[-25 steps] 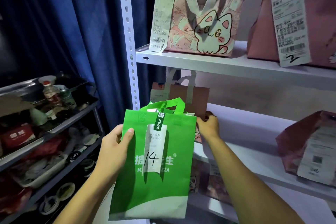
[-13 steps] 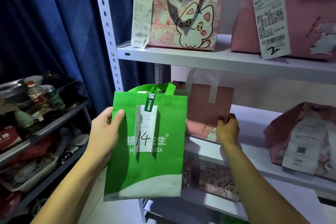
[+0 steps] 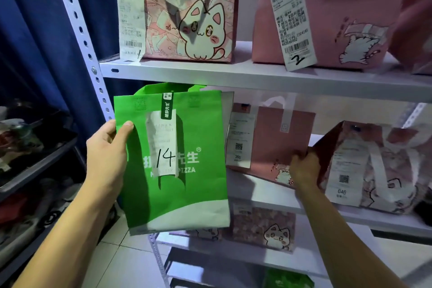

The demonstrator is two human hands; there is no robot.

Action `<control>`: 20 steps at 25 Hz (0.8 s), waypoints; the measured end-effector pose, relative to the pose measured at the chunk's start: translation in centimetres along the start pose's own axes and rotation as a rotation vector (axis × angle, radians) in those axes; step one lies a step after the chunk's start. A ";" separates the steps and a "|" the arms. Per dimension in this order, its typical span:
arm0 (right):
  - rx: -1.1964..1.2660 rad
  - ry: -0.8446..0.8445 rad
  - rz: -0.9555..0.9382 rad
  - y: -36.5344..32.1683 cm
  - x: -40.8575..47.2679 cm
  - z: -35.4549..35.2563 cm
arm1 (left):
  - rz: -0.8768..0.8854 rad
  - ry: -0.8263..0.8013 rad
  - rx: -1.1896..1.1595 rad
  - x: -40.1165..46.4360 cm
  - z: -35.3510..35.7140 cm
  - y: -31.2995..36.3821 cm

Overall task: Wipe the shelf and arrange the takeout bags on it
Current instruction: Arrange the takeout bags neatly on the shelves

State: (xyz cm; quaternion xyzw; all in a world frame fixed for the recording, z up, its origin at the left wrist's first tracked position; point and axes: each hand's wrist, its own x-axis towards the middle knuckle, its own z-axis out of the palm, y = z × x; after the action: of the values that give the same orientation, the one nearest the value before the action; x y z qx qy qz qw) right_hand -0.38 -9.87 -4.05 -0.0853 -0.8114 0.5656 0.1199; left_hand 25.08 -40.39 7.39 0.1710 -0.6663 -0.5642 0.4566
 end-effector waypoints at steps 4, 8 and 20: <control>0.064 -0.019 -0.012 0.3 0.1 -0.7 | 0.037 0.056 0.016 0.6 1.2 -0.9; 0.096 0.054 -0.101 -0.3 -1.6 -1.1 | 0.078 0.092 0.013 1.4 1.3 -2.4; 0.079 -0.446 -0.374 -3.9 -14.3 8.1 | -0.006 0.046 -0.129 5.7 1.9 -7.1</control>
State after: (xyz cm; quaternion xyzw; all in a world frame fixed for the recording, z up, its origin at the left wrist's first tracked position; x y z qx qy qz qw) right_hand 10.94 -22.44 -4.52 0.1970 -0.7967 0.5697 0.0440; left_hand 18.59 -45.66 3.45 0.1563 -0.6174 -0.6032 0.4802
